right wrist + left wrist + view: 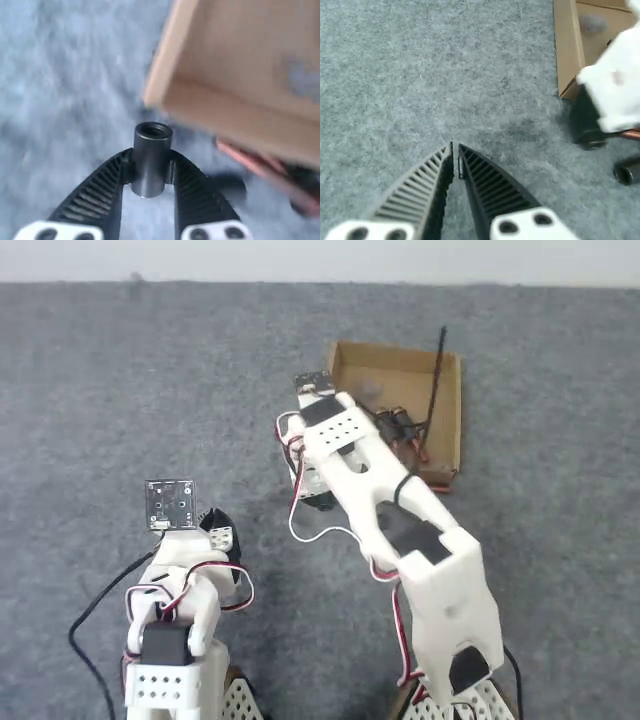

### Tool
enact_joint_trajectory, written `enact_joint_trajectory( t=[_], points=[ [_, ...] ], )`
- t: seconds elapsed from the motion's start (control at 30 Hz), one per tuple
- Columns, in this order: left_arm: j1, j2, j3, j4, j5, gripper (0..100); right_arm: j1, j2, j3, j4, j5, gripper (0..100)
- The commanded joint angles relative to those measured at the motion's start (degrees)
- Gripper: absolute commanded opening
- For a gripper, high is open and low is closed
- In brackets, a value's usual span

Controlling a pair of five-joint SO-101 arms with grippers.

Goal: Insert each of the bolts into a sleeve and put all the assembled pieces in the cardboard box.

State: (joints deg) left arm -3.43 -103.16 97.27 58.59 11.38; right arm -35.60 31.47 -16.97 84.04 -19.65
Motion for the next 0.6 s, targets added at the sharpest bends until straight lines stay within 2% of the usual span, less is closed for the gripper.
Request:
enact_joint_trajectory(
  t=[0.0, 0.17, 0.3, 0.57],
  points=[
    [-0.4, -1.3, -0.7, 0.4, -0.5, 1, 1.0, -10.1, -1.9, 7.6, -0.4, 0.6],
    [-0.4, -1.3, -0.7, 0.4, -0.5, 1, 4.8, -17.5, -1.7, 16.2, -0.4, 0.6],
    [-0.4, -1.3, -0.7, 0.4, -0.5, 1, 11.6, -20.9, -0.5, 17.9, 0.0, 0.6],
    [-0.4, -1.3, -0.7, 0.4, -0.5, 1, 26.5, -25.7, 10.3, 17.6, 14.5, 0.6]
  ],
)
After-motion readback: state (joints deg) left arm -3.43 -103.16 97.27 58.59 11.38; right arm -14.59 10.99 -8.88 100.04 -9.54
